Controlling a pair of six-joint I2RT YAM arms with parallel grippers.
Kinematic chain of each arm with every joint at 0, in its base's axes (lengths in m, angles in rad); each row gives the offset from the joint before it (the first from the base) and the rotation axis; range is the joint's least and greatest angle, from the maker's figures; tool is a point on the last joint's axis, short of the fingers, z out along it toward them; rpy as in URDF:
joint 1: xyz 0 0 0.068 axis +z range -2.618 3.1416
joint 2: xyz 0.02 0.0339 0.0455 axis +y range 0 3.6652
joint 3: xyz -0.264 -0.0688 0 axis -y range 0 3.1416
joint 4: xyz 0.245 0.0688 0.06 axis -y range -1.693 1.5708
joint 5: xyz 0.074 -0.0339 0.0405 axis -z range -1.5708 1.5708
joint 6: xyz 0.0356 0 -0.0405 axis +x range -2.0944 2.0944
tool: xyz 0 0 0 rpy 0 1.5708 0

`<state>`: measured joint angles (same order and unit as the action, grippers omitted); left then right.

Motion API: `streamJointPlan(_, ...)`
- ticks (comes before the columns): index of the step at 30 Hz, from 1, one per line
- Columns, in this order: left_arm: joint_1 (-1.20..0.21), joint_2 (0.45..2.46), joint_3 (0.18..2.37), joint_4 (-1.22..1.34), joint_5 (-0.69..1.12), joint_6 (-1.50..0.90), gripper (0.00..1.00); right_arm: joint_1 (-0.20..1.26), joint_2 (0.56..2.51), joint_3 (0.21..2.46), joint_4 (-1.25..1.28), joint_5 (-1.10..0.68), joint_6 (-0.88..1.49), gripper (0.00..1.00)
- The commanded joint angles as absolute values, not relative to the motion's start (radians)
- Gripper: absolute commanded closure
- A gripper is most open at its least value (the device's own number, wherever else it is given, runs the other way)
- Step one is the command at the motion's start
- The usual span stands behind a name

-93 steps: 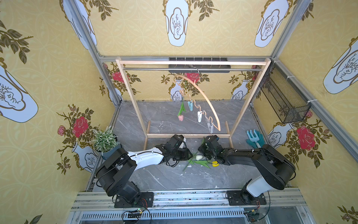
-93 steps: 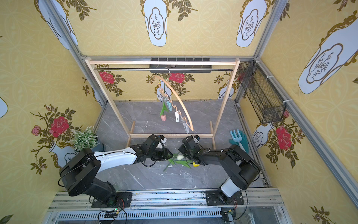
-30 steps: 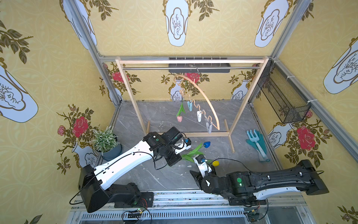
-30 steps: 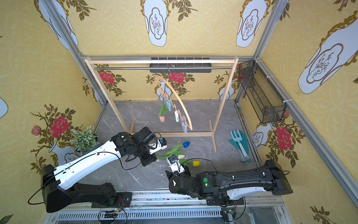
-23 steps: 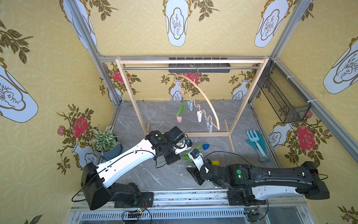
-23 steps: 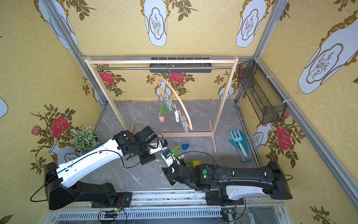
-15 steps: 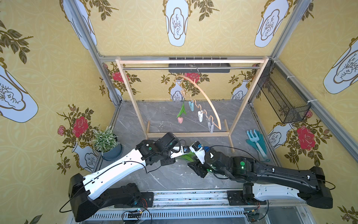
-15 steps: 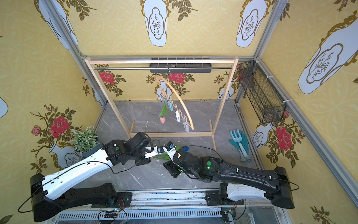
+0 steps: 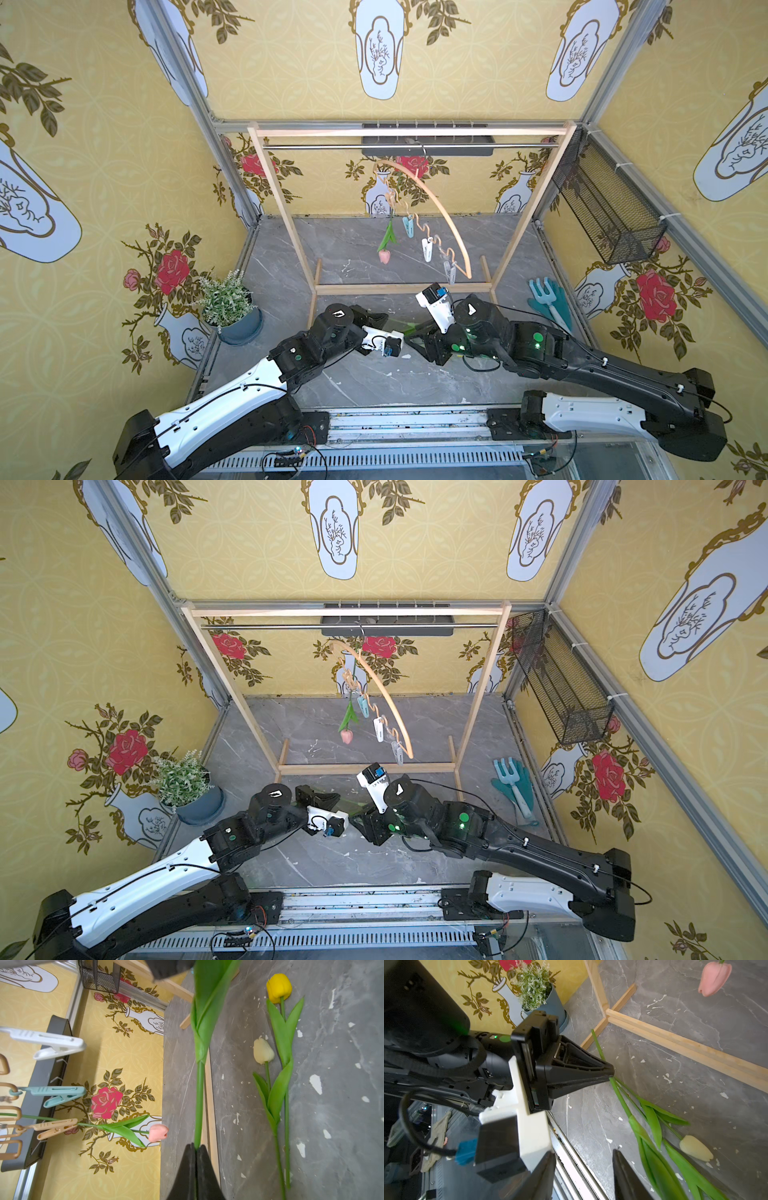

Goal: Dry the flowers on a clothes hanger
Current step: Pick up the flower at the center of the board.

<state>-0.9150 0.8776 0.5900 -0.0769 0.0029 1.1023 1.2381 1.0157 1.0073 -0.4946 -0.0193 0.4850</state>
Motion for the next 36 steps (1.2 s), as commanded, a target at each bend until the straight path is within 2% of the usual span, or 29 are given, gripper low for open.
streamJointPlan(1,-0.920,0.893,0.586,-0.011,0.093,1.206,1.00,1.224,1.017,1.055,-0.565,0.020,0.546,0.54)
streamJointPlan(4,-0.925,0.881,0.559,-0.013,0.119,1.272,1.00,1.223,1.011,1.064,-0.624,0.054,0.572,0.52)
streamJointPlan(8,-0.945,0.849,0.554,-0.013,0.177,1.261,1.00,1.222,1.069,1.061,-0.675,0.032,0.597,0.54)
streamJointPlan(13,-0.960,0.848,0.568,-0.032,0.201,1.293,1.00,1.170,1.093,1.058,-0.667,-0.041,0.589,0.55)
streamJointPlan(25,-0.971,0.874,0.594,-0.060,0.212,1.321,1.00,1.158,1.149,1.050,-0.612,-0.157,0.557,0.60)
streamJointPlan(30,-0.970,0.879,0.594,-0.074,0.206,1.334,1.00,1.160,1.155,1.045,-0.607,-0.199,0.556,0.68)
streamJointPlan(31,-0.971,0.879,0.594,-0.075,0.205,1.335,1.00,1.162,1.158,1.046,-0.610,-0.200,0.557,0.74)
streamJointPlan(33,-0.971,0.877,0.594,-0.075,0.206,1.336,1.00,1.163,1.158,1.042,-0.612,-0.197,0.558,0.79)
streamJointPlan(34,-0.971,0.877,0.594,-0.076,0.205,1.339,1.00,1.164,1.158,1.040,-0.612,-0.194,0.557,0.87)
streamJointPlan(35,-0.971,0.877,0.594,-0.075,0.203,1.339,1.00,1.164,1.157,1.041,-0.611,-0.192,0.558,0.90)
streamJointPlan(36,-0.971,0.877,0.592,-0.075,0.201,1.339,1.00,1.164,1.157,1.042,-0.611,-0.183,0.561,0.99)
